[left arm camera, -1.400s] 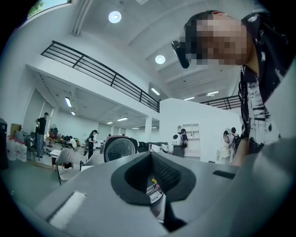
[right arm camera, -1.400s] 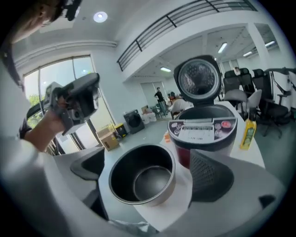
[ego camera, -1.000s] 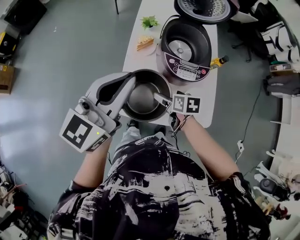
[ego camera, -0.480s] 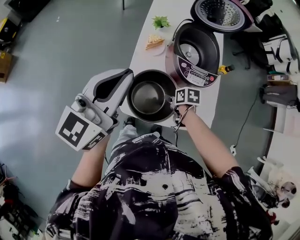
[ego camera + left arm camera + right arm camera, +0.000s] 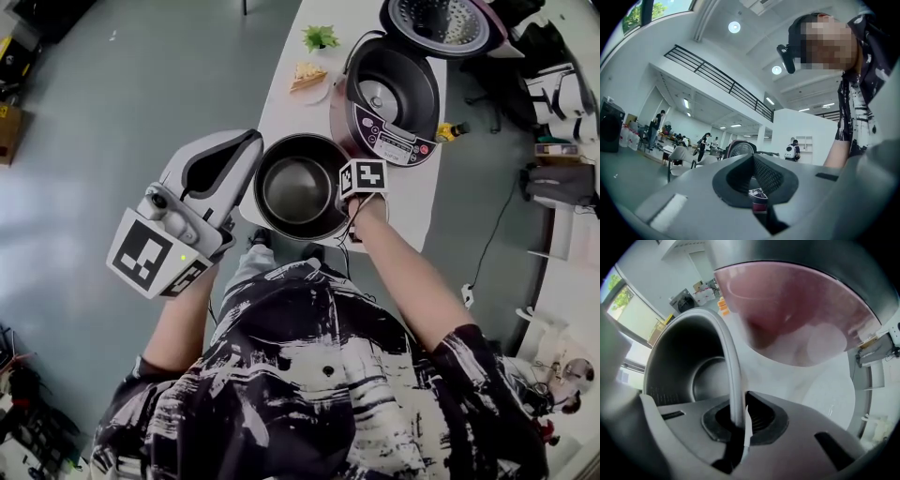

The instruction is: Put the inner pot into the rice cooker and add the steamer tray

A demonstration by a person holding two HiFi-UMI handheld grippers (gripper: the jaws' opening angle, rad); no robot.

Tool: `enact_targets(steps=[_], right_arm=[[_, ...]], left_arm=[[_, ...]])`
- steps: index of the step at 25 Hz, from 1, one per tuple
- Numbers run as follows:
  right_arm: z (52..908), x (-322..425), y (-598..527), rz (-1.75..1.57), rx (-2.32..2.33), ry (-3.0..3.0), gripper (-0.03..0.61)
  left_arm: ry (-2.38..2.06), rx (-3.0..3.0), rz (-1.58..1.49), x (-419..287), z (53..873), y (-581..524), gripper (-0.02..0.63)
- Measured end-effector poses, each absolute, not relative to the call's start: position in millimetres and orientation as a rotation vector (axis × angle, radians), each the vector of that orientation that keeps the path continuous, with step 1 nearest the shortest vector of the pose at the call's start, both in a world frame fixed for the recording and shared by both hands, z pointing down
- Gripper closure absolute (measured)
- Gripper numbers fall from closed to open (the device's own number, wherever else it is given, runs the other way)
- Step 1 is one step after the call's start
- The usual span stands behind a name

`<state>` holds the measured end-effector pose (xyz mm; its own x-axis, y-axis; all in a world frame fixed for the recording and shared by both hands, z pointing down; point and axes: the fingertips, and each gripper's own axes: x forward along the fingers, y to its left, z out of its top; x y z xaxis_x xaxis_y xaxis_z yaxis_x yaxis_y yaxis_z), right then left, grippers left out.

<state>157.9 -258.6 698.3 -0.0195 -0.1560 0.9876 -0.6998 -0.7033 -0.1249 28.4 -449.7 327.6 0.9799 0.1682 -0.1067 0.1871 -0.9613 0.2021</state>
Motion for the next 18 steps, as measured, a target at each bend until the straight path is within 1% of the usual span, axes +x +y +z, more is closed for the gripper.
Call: enact_targets(steps=[11,18], right_arm=[[679.4,140.8,-250.4,1.798,1.82,-1.032,0.574],[611.4,121.6,-280.9,1.79,1.803,-1.303,0.573]], left_arm=[[0.256,2.921,-0.146,29.0,322.6,-447.1,0.609],[0.219,2.975,-0.194,23.0,301.5,-457.2,0.609]])
